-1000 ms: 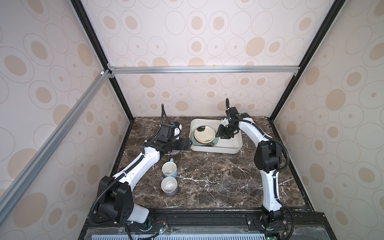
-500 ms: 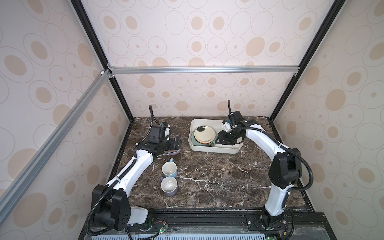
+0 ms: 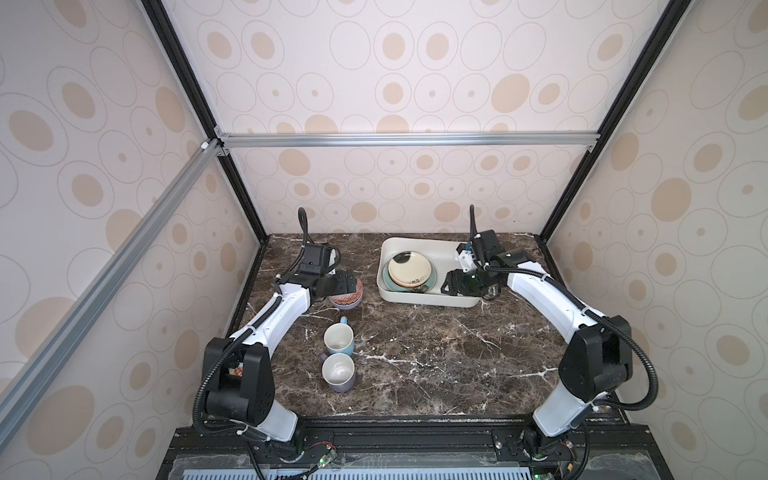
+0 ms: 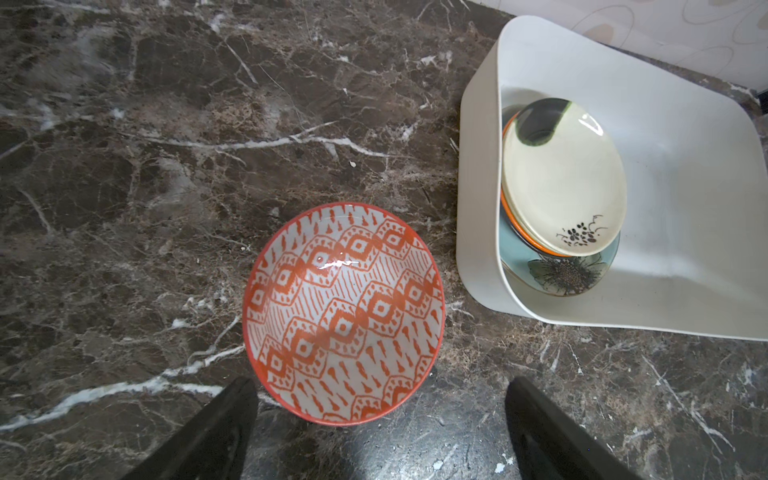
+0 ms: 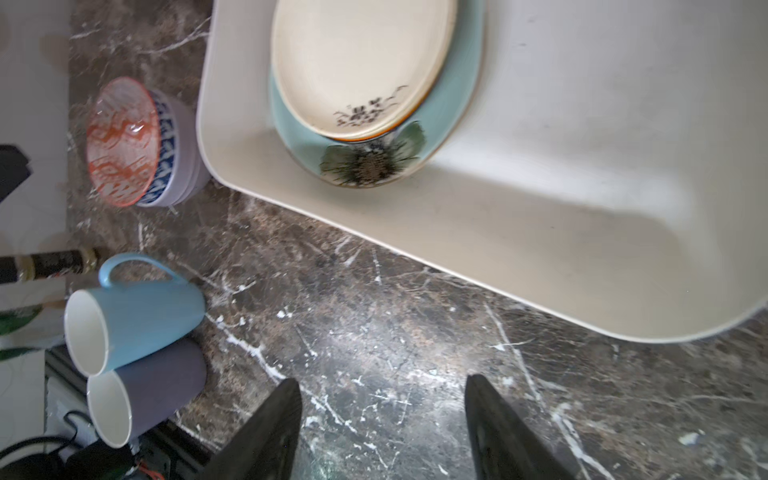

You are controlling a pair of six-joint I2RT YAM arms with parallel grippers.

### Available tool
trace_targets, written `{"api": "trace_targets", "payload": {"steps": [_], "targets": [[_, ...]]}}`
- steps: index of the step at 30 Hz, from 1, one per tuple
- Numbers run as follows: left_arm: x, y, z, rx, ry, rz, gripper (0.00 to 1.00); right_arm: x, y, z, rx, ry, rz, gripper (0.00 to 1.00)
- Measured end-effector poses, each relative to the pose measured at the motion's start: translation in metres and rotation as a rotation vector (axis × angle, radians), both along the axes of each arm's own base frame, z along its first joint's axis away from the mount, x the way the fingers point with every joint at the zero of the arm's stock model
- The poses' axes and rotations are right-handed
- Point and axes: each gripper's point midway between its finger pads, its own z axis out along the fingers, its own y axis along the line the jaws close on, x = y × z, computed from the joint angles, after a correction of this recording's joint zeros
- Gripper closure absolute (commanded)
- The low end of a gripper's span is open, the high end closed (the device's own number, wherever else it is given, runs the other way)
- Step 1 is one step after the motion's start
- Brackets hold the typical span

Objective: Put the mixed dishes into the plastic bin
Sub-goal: 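Open the right gripper and withdraw it while the left gripper moves to the orange-patterned bowls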

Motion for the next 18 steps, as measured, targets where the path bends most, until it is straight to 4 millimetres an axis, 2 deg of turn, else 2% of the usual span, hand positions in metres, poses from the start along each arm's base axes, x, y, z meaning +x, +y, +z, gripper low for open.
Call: {"api": "trace_targets", "payload": {"steps": [4,6,11,14,18], "targets": [[0.003,0.001,0.0,0.004,0.007,0.005,0.06,0.031,-0.055,-0.014,-0.042,-0.004,-0.166,0.35],[0.005,0.002,0.0,0.005,0.008,0.007,0.06,0.045,-0.071,-0.024,-0.06,0.013,-0.211,0.36],[0.013,0.01,-0.008,0.009,0.028,0.027,0.09,0.077,-0.064,-0.049,-0.062,0.047,-0.207,0.38],[0.016,0.019,-0.019,0.012,0.056,0.046,0.09,0.086,-0.058,-0.061,-0.057,0.066,-0.202,0.38],[0.018,0.03,-0.031,0.014,0.087,0.071,0.1,0.092,-0.059,-0.065,-0.064,0.069,-0.207,0.38]]}}
